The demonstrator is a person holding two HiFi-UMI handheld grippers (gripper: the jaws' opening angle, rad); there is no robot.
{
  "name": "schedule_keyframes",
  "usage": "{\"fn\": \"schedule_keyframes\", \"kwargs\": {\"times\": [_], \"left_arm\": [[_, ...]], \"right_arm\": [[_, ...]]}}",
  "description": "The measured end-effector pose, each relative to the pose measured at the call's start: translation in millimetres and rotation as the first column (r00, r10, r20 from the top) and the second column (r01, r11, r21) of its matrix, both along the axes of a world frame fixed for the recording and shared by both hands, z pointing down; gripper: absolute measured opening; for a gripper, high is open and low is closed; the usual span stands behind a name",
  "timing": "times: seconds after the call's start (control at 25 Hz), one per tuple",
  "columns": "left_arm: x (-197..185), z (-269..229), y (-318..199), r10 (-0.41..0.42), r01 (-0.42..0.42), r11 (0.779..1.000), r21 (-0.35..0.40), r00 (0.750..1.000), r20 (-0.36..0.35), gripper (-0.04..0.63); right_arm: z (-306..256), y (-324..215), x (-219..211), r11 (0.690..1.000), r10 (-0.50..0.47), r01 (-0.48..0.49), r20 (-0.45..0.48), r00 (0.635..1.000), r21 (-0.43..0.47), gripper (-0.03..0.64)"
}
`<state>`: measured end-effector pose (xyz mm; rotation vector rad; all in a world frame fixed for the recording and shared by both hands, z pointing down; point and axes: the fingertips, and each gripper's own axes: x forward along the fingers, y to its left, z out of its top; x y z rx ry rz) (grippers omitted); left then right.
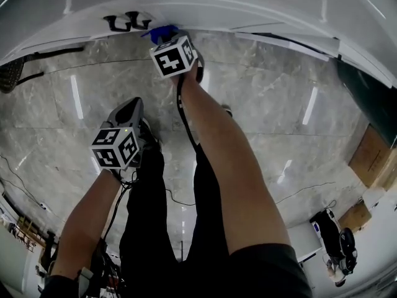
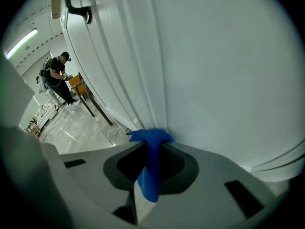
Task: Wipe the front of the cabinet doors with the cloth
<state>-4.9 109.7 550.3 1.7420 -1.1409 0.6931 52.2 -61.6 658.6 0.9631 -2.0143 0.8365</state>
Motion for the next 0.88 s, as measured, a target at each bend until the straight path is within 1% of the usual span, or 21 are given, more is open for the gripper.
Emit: {"fn": "schedule_keyframes", "kwargs": {"times": [0.08,0.2,0.36,0.48,0.64,0.88], "left_arm": [[15.2,-1.1,-4.9,0.007,-0.007,1.000,0.006,1.000,-0.009,-0.002],[45.5,-4.8,-13.5,0.016,-0.016,1.000,0.015,0.999,-0.027,-0.002],[89.8,-10.9,-18.6,0.048,-0.046,0.999,0.025,0.997,-0.053,-0.002],[115.7,-11.8,-18.1,0.074,-0.073,0.997,0.025,0.996,-0.058,-0.002],[136.2,-13.3,-16.8,0.092,-0.091,0.996,0.022,0.994,-0.064,-0.002],[147.0,-16.6,-16.4,0.129,-0.127,0.991,0.027,0.990,-0.051,-0.002]], "right_arm": [[2.1,-3.8,30.1,0.999,0.043,-0.042,-0.033,0.999,0.008,0.057],[3.0,-8.2,76.9,0.994,0.110,-0.111,-0.048,0.993,-0.020,0.057],[2.1,-6.3,120.0,0.994,0.107,-0.109,-0.078,0.991,-0.017,0.057],[2.2,-6.6,147.3,0.989,0.147,-0.148,-0.087,0.985,-0.009,0.057],[-0.6,-5.7,175.6,0.981,0.191,-0.192,-0.090,0.977,-0.007,0.058],[-7.6,-2.3,202.9,0.960,0.280,-0.280,-0.074,0.957,0.007,0.057]]}}
